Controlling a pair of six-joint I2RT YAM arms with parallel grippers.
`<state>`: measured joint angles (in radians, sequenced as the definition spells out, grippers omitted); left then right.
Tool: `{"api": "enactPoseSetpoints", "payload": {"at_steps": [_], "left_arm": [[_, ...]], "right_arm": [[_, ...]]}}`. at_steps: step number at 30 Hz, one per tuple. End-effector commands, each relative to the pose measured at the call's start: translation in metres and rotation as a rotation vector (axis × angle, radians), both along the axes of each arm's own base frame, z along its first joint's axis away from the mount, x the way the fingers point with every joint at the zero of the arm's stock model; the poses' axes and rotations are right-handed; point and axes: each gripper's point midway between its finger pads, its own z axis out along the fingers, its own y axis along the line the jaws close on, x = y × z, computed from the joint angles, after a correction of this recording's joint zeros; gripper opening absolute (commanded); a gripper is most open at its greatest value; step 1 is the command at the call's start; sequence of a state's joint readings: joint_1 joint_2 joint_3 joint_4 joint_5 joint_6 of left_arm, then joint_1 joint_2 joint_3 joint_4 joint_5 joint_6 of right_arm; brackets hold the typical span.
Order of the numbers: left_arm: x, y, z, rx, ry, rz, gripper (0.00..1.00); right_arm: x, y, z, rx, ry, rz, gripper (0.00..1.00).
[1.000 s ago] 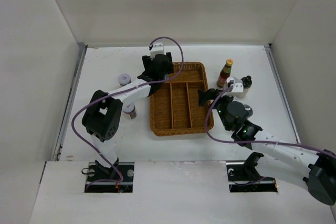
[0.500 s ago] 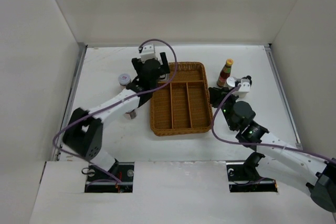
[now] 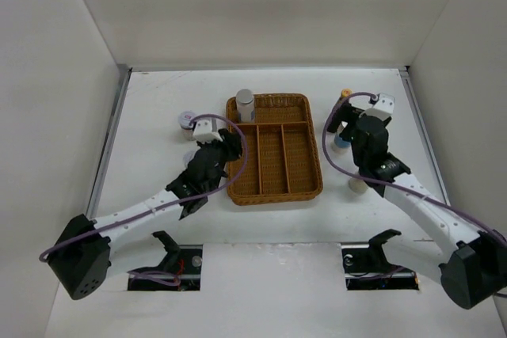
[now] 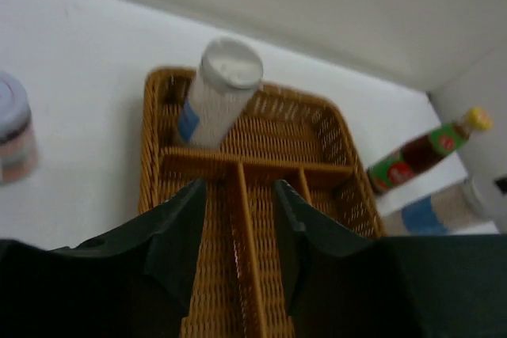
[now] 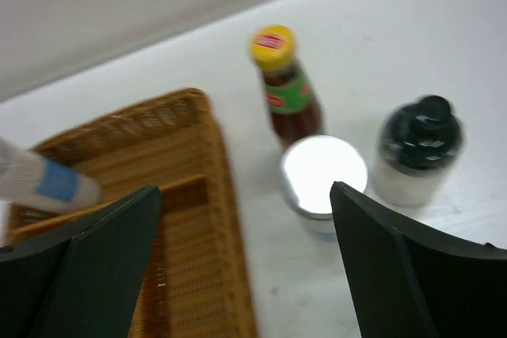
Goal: Organize the condiment bottles
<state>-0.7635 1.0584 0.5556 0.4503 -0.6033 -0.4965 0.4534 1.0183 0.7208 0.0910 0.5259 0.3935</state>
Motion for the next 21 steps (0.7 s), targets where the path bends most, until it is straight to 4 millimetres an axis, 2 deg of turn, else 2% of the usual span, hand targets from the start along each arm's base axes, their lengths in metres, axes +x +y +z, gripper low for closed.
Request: {"api": "enactPoseSetpoints", "payload": {"at_steps": [1, 4, 6, 9, 11, 14, 18, 21], "left_arm": [[-0.018, -0.033, -0.014, -0.121, 0.015, -0.155, 0.35], [-0.029, -0.062, -0.027, -0.148, 0.021, -0.271, 0.34], [-0.036, -0.083, -0.030, -0.159, 0.013, -0.347, 0.35], [-0.043, -0.102, -0.038, -0.176, -0.003, -0.406, 0.45], [-0.043, -0.103, -0.041, -0.188, -0.021, -0.409, 0.56], [-0.044, -0.100, -0.044, -0.196, -0.036, -0.407, 0.69], [-0.046, -0.100, -0.050, -0.186, -0.030, -0.406, 0.72], [-0.046, -0.101, -0.055, -0.180, -0.026, -0.409, 0.74]], "right_arm": [[0.008, -0.028, -0.007, -0.038, 0.045, -0.079, 0.96], [0.021, -0.041, -0.012, -0.037, 0.073, -0.098, 0.98], [0.031, -0.042, -0.021, -0.040, 0.110, -0.084, 0.99], [0.041, -0.036, -0.037, -0.056, 0.168, -0.064, 1.00], [0.043, -0.034, -0.044, -0.063, 0.187, -0.059, 1.00], [0.043, -0.029, -0.044, -0.065, 0.187, -0.046, 1.00], [0.046, -0.034, -0.049, -0.080, 0.212, -0.069, 0.99], [0.051, -0.039, -0.059, -0.103, 0.240, -0.074, 0.91]]}}
